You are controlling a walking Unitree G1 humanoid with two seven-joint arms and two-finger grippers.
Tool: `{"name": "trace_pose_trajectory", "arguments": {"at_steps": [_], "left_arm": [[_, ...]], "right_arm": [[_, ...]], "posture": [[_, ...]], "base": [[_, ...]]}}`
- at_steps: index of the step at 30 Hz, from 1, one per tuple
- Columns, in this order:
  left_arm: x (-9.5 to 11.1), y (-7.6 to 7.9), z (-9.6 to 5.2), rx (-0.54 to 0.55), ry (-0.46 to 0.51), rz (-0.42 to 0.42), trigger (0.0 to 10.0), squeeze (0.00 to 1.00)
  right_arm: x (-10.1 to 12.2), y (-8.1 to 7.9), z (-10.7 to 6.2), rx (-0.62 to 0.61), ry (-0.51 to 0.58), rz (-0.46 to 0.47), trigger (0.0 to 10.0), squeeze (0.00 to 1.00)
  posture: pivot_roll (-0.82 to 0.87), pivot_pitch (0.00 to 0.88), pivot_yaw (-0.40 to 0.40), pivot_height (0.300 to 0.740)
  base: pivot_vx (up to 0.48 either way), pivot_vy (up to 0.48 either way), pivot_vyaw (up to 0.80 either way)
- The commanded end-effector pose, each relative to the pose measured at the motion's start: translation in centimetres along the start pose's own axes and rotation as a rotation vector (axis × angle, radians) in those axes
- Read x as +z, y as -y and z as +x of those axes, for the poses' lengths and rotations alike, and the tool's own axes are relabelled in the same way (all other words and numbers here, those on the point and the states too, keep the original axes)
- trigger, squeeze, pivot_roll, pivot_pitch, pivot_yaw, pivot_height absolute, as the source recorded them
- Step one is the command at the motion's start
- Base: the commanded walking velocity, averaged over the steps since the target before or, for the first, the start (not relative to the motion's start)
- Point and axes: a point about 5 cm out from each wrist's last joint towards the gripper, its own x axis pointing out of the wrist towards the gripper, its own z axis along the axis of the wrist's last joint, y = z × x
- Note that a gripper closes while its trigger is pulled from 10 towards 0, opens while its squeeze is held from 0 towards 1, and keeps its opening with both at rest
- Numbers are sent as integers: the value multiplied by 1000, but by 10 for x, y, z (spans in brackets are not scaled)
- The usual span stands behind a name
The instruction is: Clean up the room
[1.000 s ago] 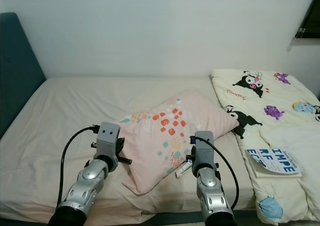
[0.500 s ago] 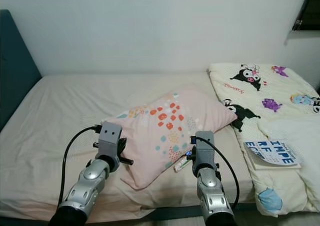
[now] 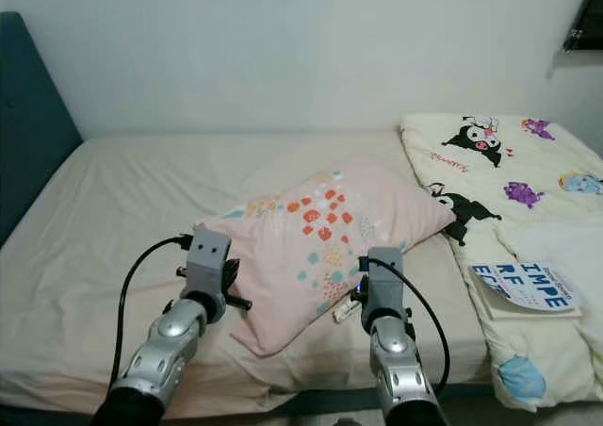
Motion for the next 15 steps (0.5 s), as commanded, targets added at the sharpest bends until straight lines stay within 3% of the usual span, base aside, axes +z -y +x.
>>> {"name": "trace_pose_trajectory", "arguments": {"at_steps": [1, 15], "left_arm": [[-2, 0, -1, -4, -12, 4, 10000, 0], [0, 0, 1, -11, -8, 9, 10000, 0]], "right_arm": [[-2, 1, -1, -11, -10, 16, 10000, 0], [-2, 3, -2, -15, -14, 27, 10000, 0]], "posture": [[-3, 0, -18, 616], [-6, 0, -20, 601]], "base": [[0, 0, 0], [0, 0, 0]]}}
